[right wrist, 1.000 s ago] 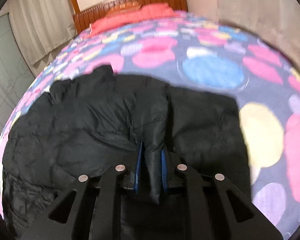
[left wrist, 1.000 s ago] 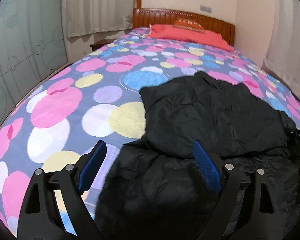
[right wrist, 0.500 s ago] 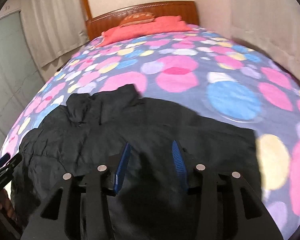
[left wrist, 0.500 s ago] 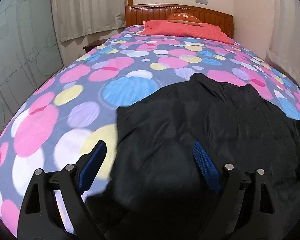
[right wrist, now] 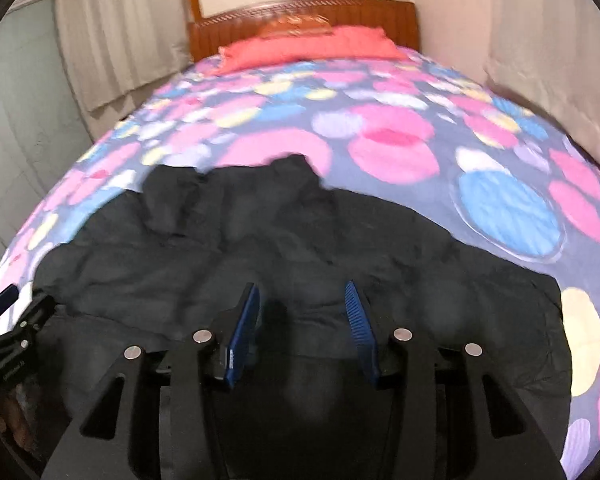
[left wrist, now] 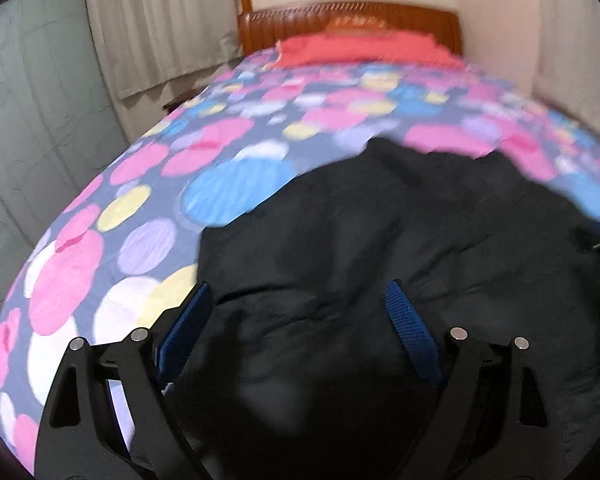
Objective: Fold large clothes
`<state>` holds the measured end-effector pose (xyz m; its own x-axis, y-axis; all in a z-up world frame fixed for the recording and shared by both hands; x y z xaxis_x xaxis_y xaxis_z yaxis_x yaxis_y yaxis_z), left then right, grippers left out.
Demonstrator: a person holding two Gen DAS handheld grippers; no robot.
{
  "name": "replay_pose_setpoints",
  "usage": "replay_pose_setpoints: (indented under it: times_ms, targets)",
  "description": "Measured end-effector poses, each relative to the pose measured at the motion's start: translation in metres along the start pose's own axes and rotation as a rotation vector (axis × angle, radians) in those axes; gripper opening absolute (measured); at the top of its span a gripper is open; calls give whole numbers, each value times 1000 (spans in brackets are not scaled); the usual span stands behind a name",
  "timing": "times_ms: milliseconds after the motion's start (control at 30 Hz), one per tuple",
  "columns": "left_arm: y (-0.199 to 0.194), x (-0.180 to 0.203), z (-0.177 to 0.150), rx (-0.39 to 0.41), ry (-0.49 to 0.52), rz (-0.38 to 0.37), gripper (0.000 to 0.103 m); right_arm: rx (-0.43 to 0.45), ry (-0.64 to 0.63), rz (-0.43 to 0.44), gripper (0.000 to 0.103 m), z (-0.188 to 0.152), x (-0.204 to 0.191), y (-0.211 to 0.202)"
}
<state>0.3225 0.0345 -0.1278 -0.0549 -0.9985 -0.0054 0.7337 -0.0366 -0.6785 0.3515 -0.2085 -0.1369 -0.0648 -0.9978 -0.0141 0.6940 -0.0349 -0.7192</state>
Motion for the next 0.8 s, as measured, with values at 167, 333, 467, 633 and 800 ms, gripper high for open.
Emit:
replay_pose_setpoints:
  times_ms: [167,333,467,633,800]
  targets:
    - [25,47,-6,-75,76,-82,88,-69,-107,4,48,-19,-40,29]
    - [36,37,-15,-131,18,-109,89,-68,-76,22,48,-22,-30,17]
    - [20,16,-21,-90,-58,-107,89,-19,-52,-74,53,-35,-1,-8]
    - [39,22,-30,-154,-26,-88,91,-70,-41,-59,55,-49,6,12]
    - [-2,11,-39,-120,-31,-128,91,-39,6,-16,61,-57,25,-31]
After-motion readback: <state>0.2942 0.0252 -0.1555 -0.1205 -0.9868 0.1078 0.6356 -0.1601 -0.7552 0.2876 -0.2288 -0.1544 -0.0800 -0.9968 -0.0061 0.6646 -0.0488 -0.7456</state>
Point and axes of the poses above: each gripper's, at about its wrist camera, not at the fingertips, and y roughly the way its jaws point, x to its right, z to its top, the point moved 5 cm from there along y, roughly the way its jaws point, and after that the axes turned 8 degrees about -z, right-handed, at the moved point
